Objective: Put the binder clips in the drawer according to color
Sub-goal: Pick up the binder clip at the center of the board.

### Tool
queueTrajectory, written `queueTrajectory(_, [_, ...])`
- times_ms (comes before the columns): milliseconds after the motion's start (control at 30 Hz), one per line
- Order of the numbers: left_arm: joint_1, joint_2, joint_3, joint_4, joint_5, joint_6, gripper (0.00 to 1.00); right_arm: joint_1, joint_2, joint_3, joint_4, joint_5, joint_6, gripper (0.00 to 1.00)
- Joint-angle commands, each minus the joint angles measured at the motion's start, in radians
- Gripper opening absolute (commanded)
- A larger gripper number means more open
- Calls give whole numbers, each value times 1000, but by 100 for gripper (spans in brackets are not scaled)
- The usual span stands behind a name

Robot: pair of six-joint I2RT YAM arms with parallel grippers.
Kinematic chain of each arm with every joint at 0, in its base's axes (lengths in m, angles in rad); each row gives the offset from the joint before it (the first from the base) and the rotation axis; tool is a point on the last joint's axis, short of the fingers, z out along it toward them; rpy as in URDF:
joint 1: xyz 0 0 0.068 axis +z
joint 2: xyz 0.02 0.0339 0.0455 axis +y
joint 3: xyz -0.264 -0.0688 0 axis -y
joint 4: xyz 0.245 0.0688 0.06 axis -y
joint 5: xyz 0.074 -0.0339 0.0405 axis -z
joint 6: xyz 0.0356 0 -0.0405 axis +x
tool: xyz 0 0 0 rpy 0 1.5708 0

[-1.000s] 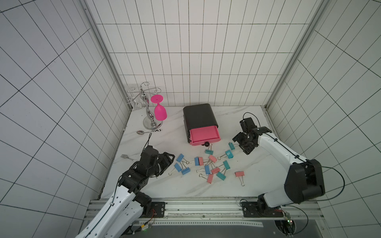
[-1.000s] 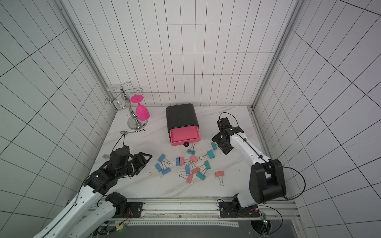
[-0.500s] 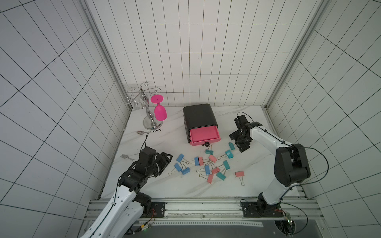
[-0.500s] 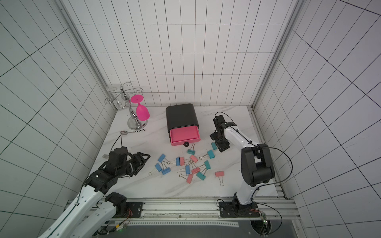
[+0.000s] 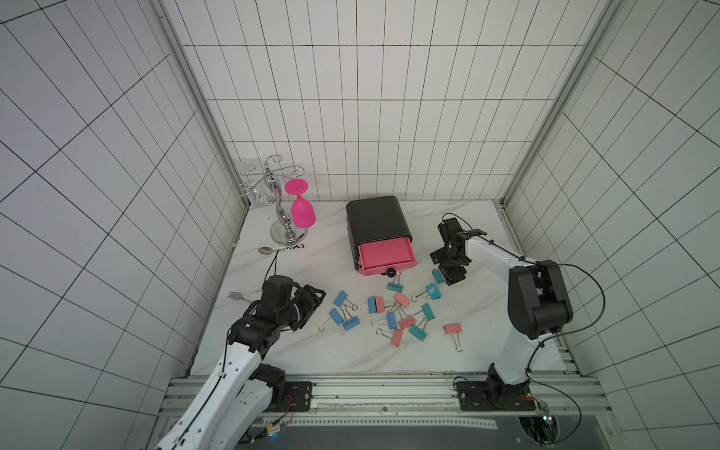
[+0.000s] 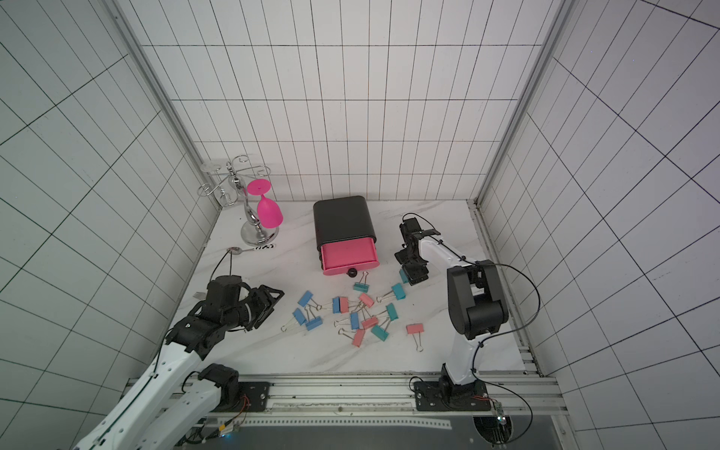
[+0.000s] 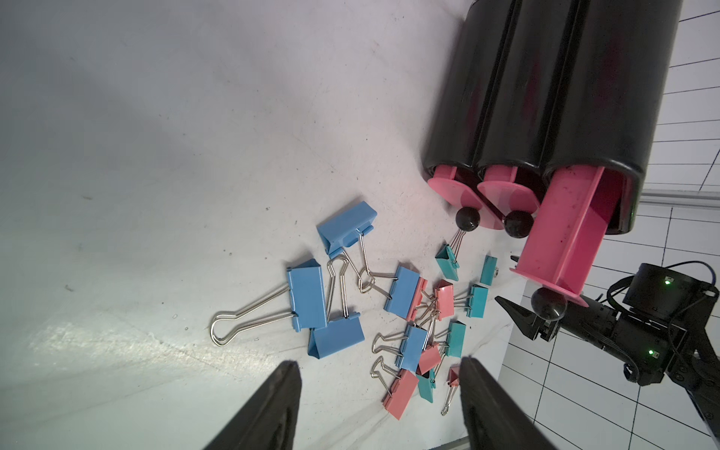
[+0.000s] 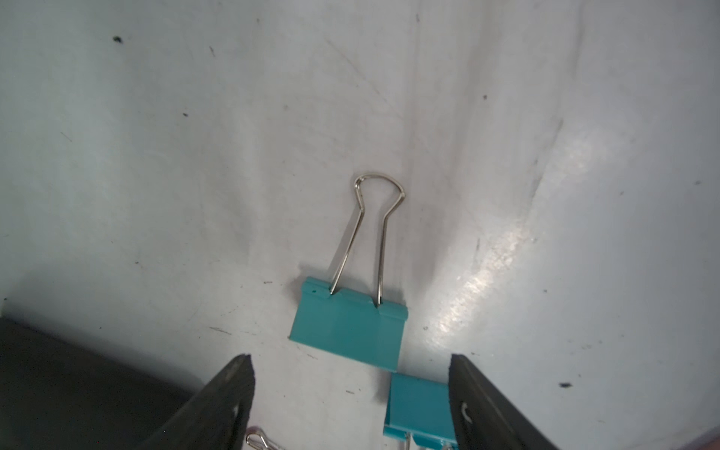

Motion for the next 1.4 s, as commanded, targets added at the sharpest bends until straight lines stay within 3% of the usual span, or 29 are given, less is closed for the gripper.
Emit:
queueTrajectory(0, [13, 0, -7, 27, 17, 24, 68, -12, 18, 23, 4, 9, 48, 80])
queueTrajectory(833, [47, 15, -23, 42, 40, 36, 68, -13, 87, 11, 44, -28, 103, 74])
queueTrajectory(1367, [53, 9, -26, 41, 34, 30, 68, -13, 84, -33, 82, -57, 108, 57])
